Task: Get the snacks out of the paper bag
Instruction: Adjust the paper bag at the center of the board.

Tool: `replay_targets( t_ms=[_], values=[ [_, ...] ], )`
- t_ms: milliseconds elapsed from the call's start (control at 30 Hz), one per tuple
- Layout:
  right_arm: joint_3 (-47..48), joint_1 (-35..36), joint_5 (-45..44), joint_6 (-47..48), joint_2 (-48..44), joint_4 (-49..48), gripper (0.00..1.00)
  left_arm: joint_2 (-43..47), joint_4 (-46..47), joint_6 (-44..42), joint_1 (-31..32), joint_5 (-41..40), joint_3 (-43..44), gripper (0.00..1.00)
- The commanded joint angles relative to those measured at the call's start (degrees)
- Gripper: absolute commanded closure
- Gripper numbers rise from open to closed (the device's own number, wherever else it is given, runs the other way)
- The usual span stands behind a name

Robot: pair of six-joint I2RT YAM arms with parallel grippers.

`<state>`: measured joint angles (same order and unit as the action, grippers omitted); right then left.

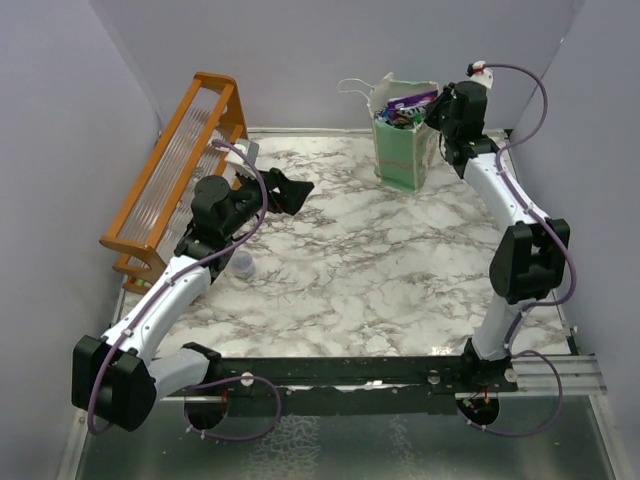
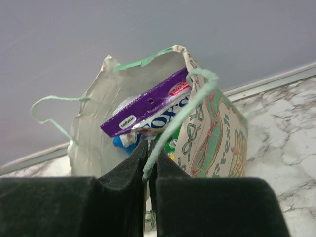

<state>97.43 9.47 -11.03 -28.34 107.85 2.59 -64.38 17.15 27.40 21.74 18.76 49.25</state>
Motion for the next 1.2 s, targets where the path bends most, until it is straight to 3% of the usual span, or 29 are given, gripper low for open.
replay_targets(
  t_ms=[0,233,433,700,800,933,1067,1167],
  values=[
    [-5.5,-0.2,14.7,-4.4,-9.3,-1.5,0.97,-0.4,2.5,1.2,-0.8,2.8,0.1,0.11],
    [-14.2,-0.2,30.0,-7.0,-18.6,0.4,0.98,-0.9,2.3,1.3,-1.3,3.4,0.5,0.11],
    [-32.5,-0.2,36.6,-10.6,-33.7,-1.1,0.98,-1.0,1.4,0.7,-1.5,4.2,0.9,0.11],
    [-48.8,-0.2,32.8,-9.0,-58.5,7.1,0.95,-0.8,-5.6,-7.1,2.9,1.5,3.5,0.11],
    [-50.8,-0.2,30.3,-7.6,-65.6,11.0,0.94,0.6,-4.5,-0.1,3.7,6.5,0.9,0.11],
    [-51.4,-0.2,27.0,-6.3,-72.5,17.4,0.95,7.5,6.9,17.4,4.9,9.1,-11.0,0.11],
    [-53.6,-0.2,27.2,-6.1,-78.6,17.1,0.95,16.7,14.2,31.1,7.0,1.8,-21.1,0.11],
    [-53.1,-0.1,29.6,-4.5,-80.3,16.8,0.95,20.1,14.5,33.7,8.9,-5.5,-23.3,0.11]
  ],
)
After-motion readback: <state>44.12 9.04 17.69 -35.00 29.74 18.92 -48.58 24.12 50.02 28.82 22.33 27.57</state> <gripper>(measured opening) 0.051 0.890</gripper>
